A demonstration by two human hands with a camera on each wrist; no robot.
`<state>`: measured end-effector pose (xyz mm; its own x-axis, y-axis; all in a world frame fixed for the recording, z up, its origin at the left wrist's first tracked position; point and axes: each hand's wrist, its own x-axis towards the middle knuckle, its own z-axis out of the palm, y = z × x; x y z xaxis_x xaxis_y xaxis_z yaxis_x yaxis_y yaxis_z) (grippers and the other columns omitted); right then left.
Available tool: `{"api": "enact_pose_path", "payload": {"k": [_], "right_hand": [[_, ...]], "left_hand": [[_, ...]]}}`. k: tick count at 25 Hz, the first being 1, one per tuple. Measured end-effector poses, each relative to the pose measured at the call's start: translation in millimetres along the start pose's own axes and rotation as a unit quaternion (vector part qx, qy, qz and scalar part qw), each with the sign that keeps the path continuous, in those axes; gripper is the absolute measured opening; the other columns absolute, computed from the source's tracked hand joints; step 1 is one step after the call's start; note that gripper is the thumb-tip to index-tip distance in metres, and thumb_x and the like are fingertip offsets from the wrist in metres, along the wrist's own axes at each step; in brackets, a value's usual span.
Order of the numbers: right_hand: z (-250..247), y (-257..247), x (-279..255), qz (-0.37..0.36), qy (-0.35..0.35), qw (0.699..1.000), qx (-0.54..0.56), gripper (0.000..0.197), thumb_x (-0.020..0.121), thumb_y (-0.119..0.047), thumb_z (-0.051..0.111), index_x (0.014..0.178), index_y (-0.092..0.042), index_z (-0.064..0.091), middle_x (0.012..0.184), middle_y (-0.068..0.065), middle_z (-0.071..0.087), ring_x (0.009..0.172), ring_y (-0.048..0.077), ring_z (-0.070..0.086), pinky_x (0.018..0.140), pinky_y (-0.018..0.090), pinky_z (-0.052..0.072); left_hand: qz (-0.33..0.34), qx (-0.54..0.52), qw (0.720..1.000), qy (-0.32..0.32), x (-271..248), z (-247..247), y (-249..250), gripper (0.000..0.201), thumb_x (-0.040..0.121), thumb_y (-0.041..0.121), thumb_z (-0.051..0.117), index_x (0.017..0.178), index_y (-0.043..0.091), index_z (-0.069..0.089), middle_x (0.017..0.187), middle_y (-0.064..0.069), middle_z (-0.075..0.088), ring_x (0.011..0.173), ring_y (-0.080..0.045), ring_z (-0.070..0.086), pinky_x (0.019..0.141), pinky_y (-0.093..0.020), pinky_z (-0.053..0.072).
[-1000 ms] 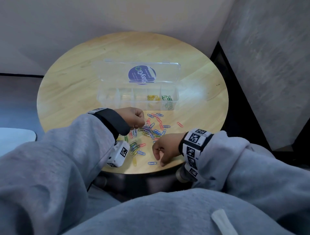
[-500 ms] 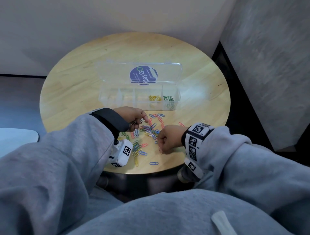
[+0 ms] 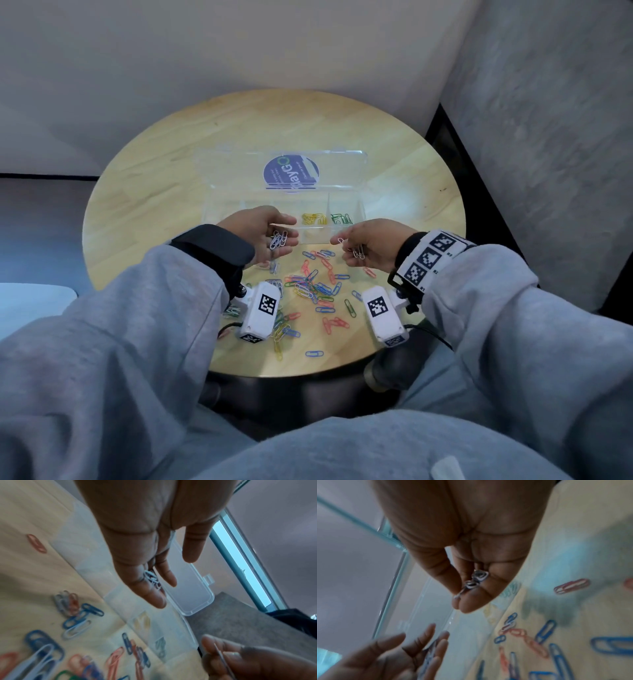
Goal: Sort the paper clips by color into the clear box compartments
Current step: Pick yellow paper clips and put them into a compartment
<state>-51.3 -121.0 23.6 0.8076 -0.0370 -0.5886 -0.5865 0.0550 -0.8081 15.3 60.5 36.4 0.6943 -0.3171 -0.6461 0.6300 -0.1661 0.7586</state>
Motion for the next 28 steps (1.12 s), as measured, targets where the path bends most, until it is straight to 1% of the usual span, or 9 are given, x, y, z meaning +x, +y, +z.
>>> {"api": "enact_pose_path", "payload": {"k": [5,7,11,17,19,21,22,25,28], "right_hand": [[3,-17,9,0.032,0.021,0.985,0.17,0.027,0.091,0.003,0.027,0.083,0.002,0.053,0.078,0.015,0.05,0.064,0.022,0.057,0.049,0.023,0.056],[8,-26,16,0.035,0.012,0.982,0.186,0.028,0.089,0.003,0.025,0.087,0.003,0.053,0.084,0.017,0.052,0.073,0.025,0.057,0.053,0.025,0.057],[22,-42,36,0.03,0.011,0.98,0.198,0.028,0.087,0.006,0.023,0.09,0.005,0.051,0.089,0.02,0.053,0.077,0.028,0.057,0.054,0.026,0.057],[47,-58,65,0.028,-0.017,0.981,0.189,0.023,0.084,0.01,0.025,0.087,-0.002,0.045,0.079,0.014,0.045,0.064,0.023,0.048,0.052,0.023,0.05],[52,-58,66,0.027,-0.025,0.983,0.178,0.022,0.083,0.01,0.026,0.086,-0.004,0.044,0.076,0.011,0.041,0.062,0.021,0.044,0.058,0.024,0.044],[52,-56,64,0.026,-0.017,0.988,0.149,0.021,0.085,0.008,0.029,0.089,-0.004,0.046,0.078,0.01,0.041,0.065,0.019,0.043,0.062,0.023,0.043],[50,-54,62,0.022,-0.013,0.99,0.136,0.022,0.085,0.008,0.03,0.094,-0.003,0.047,0.079,0.01,0.042,0.067,0.019,0.043,0.062,0.022,0.043],[42,-53,49,-0.006,0.004,0.997,0.08,0.03,0.088,0.006,0.034,0.108,-0.002,0.054,0.085,0.009,0.05,0.078,0.018,0.048,0.069,0.022,0.043],[25,-51,29,-0.021,0.013,1.0,-0.009,0.018,0.092,-0.003,0.042,0.092,-0.011,0.058,0.081,0.004,0.055,0.071,0.014,0.052,0.068,0.022,0.043]], "left_hand": [[0.026,-0.051,0.998,0.009,6,-9,18,0.024,0.094,0.017,0.038,0.086,0.007,0.058,0.09,-0.013,0.056,0.078,-0.021,0.057,0.074,-0.03,0.049],[0.031,-0.053,0.998,0.015,13,-12,23,0.027,0.095,0.02,0.036,0.085,0.008,0.057,0.088,-0.012,0.055,0.077,-0.021,0.055,0.077,-0.029,0.047],[0.029,-0.063,0.998,0.011,26,-13,35,0.027,0.094,0.018,0.037,0.083,0.007,0.058,0.088,-0.012,0.053,0.078,-0.021,0.054,0.078,-0.029,0.046],[0.022,-0.077,0.997,0.014,44,-12,45,0.023,0.092,0.018,0.04,0.085,0.008,0.06,0.091,-0.012,0.048,0.074,-0.018,0.049,0.073,-0.025,0.043],[0.022,-0.079,0.997,0.01,45,-11,44,0.027,0.093,0.018,0.041,0.102,0.007,0.063,0.111,-0.02,0.05,0.094,-0.021,0.057,0.087,-0.027,0.045],[0.032,-0.062,0.997,0.015,41,-10,42,0.036,0.094,0.018,0.041,0.122,0.004,0.059,0.134,-0.022,0.045,0.126,-0.026,0.047,0.106,-0.031,0.036],[0.041,-0.052,0.998,0.014,38,-8,40,0.034,0.094,0.017,0.042,0.121,0.004,0.059,0.128,-0.018,0.049,0.124,-0.023,0.049,0.106,-0.03,0.036],[0.069,0.014,0.997,-0.012,31,-5,38,0.018,0.093,0.007,0.043,0.089,0.013,0.059,0.088,-0.004,0.055,0.079,-0.014,0.055,0.075,-0.022,0.046],[0.088,0.181,0.979,-0.031,23,3,30,0.023,0.091,0.0,0.044,0.08,0.018,0.053,0.076,-0.002,0.054,0.064,-0.012,0.054,0.054,-0.016,0.044]]}}
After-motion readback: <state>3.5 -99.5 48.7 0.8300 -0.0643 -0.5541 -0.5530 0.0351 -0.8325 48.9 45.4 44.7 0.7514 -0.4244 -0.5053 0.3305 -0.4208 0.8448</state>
